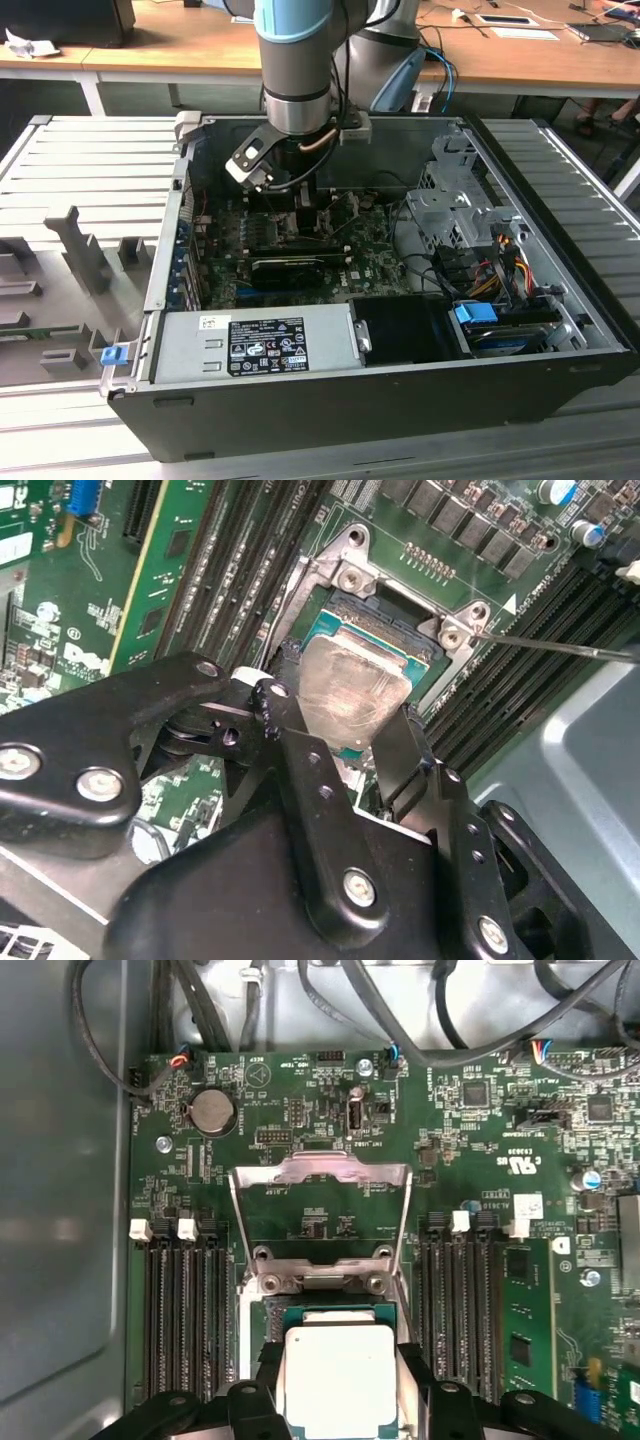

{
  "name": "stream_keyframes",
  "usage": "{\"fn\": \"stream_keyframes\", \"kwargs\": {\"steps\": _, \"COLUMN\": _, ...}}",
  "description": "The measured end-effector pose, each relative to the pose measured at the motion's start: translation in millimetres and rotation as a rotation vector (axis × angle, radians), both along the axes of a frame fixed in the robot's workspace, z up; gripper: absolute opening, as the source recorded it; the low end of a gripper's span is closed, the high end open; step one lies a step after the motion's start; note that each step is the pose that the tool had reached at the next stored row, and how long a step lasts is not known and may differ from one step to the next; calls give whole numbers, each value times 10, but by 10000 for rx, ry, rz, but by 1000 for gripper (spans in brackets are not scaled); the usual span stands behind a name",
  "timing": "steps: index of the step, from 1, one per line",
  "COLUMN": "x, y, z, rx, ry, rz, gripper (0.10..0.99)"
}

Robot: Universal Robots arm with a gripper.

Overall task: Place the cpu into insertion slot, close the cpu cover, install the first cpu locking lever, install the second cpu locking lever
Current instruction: 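Place the cpu into insertion slot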

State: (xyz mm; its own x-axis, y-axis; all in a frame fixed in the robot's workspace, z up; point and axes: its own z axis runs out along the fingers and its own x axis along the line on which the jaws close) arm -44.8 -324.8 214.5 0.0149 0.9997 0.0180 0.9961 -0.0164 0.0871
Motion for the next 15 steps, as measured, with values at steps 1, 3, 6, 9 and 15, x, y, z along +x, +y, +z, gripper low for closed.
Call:
{"fn": "stream_keyframes", "kwargs": {"steps": 1, "x": -8, "y": 3, "z": -15, "rx": -1, "ry": 0, "rz": 1, "gripper": 529}}
{"fn": "stream_keyframes", "kwargs": {"steps": 3, "x": -8, "y": 7, "z": -35, "rx": -1, "ry": 0, "rz": 2, "gripper": 529}}
{"fn": "stream_keyframes", "kwargs": {"steps": 6, "x": -9, "y": 26, "z": -91, "rx": 0, "ry": 0, "rz": 1, "gripper": 529}}
{"fn": "stream_keyframes", "kwargs": {"steps": 9, "x": -10, "y": 28, "z": -134, "rx": -5, "ry": 2, "rz": 0, "gripper": 529}}
{"fn": "stream_keyframes", "kwargs": {"steps": 15, "x": -10, "y": 28, "z": -132, "rx": 19, "ry": 1, "rz": 0, "gripper": 604}}
